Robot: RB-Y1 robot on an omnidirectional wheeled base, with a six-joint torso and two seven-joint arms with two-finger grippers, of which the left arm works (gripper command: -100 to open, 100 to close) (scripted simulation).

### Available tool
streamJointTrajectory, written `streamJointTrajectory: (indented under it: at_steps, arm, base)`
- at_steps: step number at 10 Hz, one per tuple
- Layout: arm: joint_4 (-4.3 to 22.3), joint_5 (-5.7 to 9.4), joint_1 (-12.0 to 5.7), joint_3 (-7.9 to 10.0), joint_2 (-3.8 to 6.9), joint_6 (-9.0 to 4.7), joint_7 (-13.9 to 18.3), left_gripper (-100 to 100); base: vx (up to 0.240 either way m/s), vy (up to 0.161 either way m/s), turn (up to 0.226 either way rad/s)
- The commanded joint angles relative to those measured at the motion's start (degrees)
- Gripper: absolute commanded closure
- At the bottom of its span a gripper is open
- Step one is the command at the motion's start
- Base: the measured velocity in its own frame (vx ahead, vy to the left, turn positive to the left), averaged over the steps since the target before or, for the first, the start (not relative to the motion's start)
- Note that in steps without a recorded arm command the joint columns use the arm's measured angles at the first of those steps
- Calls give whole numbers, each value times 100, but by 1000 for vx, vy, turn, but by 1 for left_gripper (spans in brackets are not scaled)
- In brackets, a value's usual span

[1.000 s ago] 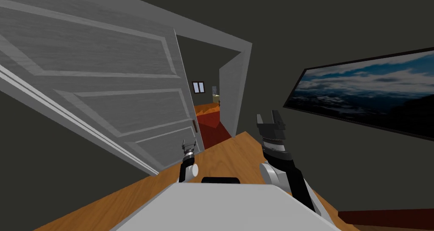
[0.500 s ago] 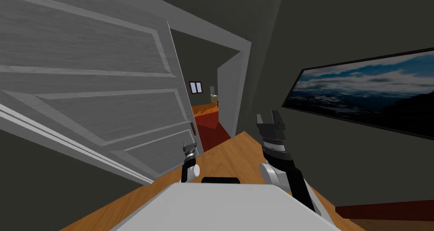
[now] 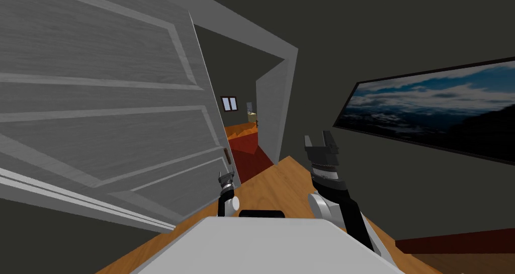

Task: Push the door open

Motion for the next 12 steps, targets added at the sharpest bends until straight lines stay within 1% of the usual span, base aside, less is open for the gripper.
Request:
streamJointTrajectory:
  at_steps: [1,2,3,4,6,7,8,9,10,12]
  arm:
    - [187,122,-52,14,-85,-52,151,-100]
    - [249,150,-72,17,-111,-72,190,-100]
    - [206,121,-56,12,-85,-60,159,-100]
    - [240,134,-57,20,95,-83,200,-100]
    - [267,145,-48,31,241,-102,236,-100]
    - [283,151,-43,37,280,-114,257,-100]
    - [299,158,-38,44,293,-125,278,-100]
    - [315,164,-33,50,277,-137,299,-100]
    - [329,170,-28,56,236,-147,317,-100]
    - [358,182,-19,67,60,-167,355,-100]
  base:
    - [100,63,-102]
    - [101,83,-101]
    - [41,40,-23]
    - [98,49,-20]
    - [174,96,-33]
    - [208,105,-29]
    - [194,102,-33]
    - [182,97,-27]
    - [185,54,-28]
    - [198,63,-27]
